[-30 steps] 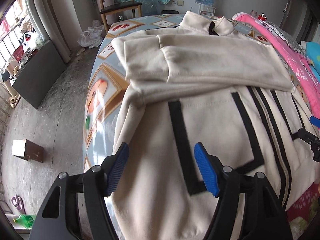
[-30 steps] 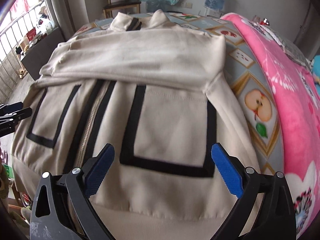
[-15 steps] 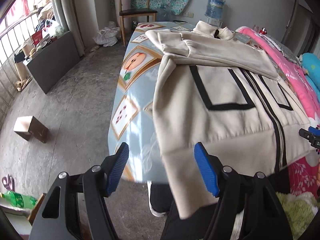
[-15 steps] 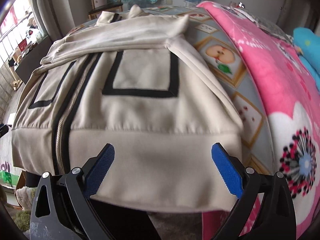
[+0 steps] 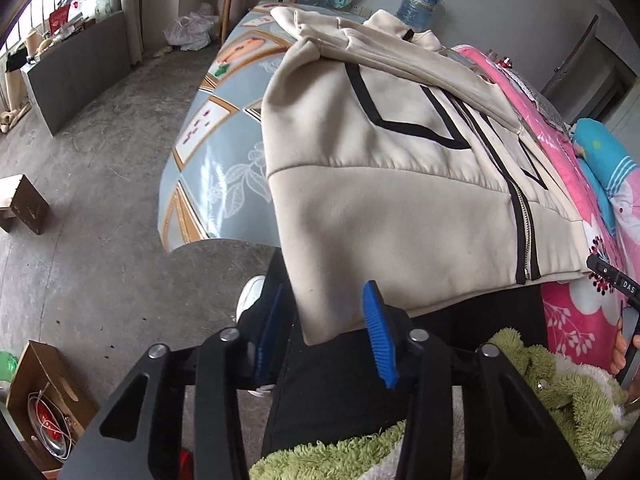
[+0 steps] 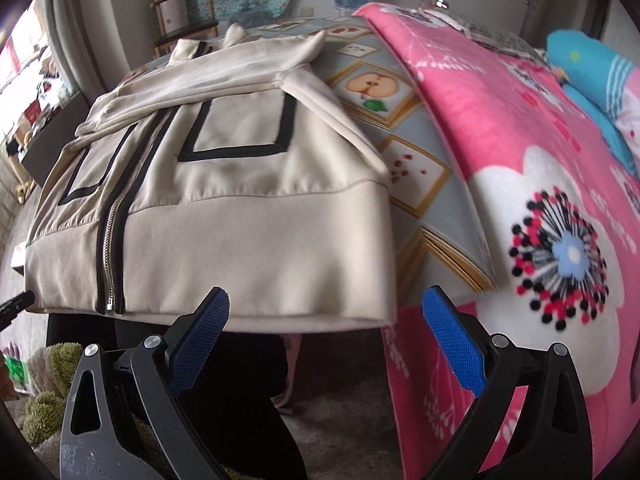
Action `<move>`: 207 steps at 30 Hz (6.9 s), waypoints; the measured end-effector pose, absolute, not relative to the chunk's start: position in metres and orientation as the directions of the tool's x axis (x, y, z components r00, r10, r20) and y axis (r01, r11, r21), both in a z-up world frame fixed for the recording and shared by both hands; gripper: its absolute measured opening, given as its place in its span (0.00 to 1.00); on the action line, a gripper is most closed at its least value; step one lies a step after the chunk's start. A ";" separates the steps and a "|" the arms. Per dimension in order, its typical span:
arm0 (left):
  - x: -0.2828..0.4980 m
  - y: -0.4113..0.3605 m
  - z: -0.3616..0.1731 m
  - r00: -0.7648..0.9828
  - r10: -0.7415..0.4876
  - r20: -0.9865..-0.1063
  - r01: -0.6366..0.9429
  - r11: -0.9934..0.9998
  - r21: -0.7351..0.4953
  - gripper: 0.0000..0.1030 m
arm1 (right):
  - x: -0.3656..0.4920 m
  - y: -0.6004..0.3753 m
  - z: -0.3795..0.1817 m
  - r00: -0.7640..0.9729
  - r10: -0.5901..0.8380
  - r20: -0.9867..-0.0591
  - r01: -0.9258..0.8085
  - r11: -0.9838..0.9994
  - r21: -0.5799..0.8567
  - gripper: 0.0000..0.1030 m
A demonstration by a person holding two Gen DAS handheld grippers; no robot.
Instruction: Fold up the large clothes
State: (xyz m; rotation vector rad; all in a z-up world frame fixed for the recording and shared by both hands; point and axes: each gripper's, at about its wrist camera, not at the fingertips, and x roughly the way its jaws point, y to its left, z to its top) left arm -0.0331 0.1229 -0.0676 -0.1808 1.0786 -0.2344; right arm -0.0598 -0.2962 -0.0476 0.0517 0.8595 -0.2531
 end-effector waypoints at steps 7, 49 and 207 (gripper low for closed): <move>-0.026 0.120 -0.078 0.405 -0.309 -0.861 0.126 0.951 -0.283 0.29 | -0.066 -0.319 -0.047 0.641 -0.167 -0.749 0.287 0.957 0.033 0.89; 0.028 0.120 0.038 0.639 -0.389 -0.664 0.224 0.920 -0.323 0.05 | -0.033 -0.326 0.024 0.788 -0.092 -0.609 0.235 0.959 0.158 0.05; 0.139 0.008 -0.027 0.632 -0.142 -0.762 0.374 0.917 0.139 0.01 | 0.088 -0.336 0.033 0.799 0.019 -0.601 0.077 0.988 0.133 0.35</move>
